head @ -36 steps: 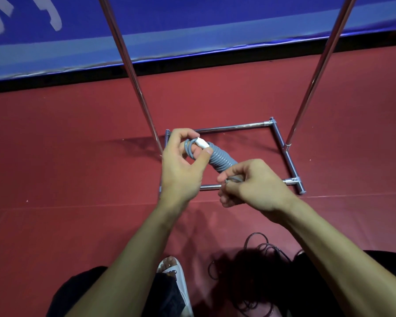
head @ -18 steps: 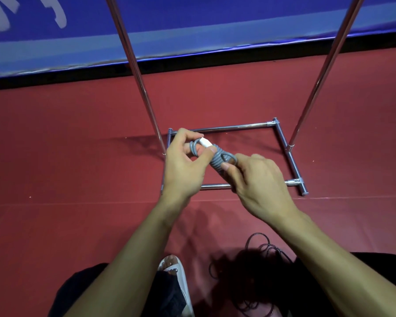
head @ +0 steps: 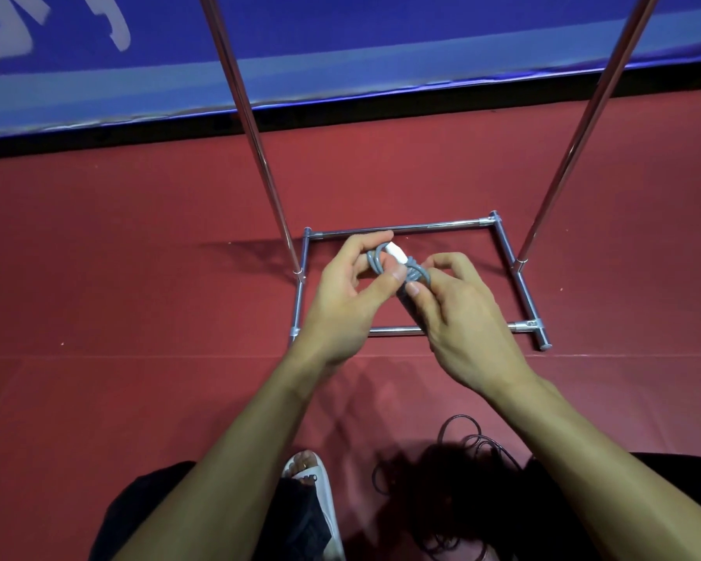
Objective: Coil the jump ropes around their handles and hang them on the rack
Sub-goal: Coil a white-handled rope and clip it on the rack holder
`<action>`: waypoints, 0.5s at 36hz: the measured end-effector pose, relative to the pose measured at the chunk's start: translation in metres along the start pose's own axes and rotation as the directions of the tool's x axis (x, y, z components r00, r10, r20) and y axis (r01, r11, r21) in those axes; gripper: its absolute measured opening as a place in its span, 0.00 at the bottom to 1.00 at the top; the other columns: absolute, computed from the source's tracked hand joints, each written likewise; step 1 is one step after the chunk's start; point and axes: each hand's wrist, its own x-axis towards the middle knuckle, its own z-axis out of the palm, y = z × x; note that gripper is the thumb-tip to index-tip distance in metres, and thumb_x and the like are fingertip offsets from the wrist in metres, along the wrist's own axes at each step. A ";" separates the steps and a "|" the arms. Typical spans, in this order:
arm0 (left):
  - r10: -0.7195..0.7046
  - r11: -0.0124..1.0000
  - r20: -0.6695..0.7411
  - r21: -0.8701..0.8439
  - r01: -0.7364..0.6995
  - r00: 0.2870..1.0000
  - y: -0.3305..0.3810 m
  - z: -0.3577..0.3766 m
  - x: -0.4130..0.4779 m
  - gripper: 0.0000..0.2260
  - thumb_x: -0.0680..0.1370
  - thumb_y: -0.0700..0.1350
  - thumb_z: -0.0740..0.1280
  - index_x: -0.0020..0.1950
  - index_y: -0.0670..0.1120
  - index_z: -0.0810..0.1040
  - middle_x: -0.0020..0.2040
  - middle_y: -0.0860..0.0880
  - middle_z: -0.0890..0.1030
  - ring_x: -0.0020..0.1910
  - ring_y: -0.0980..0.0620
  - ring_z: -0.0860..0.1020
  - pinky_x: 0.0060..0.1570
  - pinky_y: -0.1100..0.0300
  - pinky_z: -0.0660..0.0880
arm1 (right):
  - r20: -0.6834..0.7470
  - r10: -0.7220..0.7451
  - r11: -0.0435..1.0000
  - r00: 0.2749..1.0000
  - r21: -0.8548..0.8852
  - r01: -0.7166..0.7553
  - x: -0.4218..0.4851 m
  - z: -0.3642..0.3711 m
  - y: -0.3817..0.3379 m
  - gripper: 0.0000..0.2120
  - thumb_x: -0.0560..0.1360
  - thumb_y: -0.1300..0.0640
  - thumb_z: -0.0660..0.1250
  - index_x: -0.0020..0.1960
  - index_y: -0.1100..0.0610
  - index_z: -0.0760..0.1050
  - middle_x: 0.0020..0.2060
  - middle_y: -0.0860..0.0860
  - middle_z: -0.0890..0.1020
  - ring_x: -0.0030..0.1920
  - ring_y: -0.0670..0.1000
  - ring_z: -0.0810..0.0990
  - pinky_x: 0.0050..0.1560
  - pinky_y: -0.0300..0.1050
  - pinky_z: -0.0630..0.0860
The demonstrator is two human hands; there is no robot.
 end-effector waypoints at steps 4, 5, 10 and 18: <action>0.027 0.998 -0.066 0.060 -0.023 0.997 0.002 0.002 0.000 0.15 0.72 0.34 0.72 0.57 0.46 0.77 0.42 0.50 0.80 0.43 0.58 0.79 0.48 0.62 0.77 | 0.018 -0.012 0.999 1.000 0.035 0.011 -0.002 0.003 0.001 0.15 0.80 0.46 0.54 0.52 0.51 0.77 0.53 0.47 0.69 0.47 0.55 0.77 0.49 0.55 0.75; 0.032 0.996 -0.077 0.090 -0.025 0.997 0.001 0.002 0.000 0.14 0.72 0.35 0.72 0.55 0.47 0.77 0.40 0.52 0.81 0.43 0.57 0.80 0.48 0.60 0.78 | 0.026 -0.014 0.999 1.000 0.033 0.013 -0.002 0.005 0.002 0.15 0.80 0.46 0.54 0.50 0.51 0.76 0.52 0.46 0.69 0.45 0.54 0.77 0.48 0.55 0.75; 0.050 0.978 -0.071 0.206 -0.034 0.996 0.002 0.000 0.000 0.14 0.74 0.33 0.71 0.56 0.46 0.77 0.41 0.51 0.80 0.41 0.59 0.79 0.46 0.67 0.75 | 0.050 -0.054 0.998 0.997 0.039 0.052 -0.003 0.006 0.003 0.11 0.81 0.48 0.58 0.40 0.43 0.67 0.53 0.47 0.69 0.38 0.53 0.77 0.45 0.55 0.76; 0.036 0.955 -0.147 0.296 0.009 0.989 0.001 0.001 0.001 0.13 0.70 0.35 0.70 0.52 0.47 0.78 0.36 0.54 0.77 0.36 0.57 0.78 0.44 0.56 0.78 | 0.086 -0.070 0.993 0.994 -0.088 0.078 -0.004 0.005 -0.003 0.17 0.77 0.44 0.54 0.49 0.54 0.75 0.56 0.47 0.68 0.33 0.56 0.72 0.42 0.56 0.74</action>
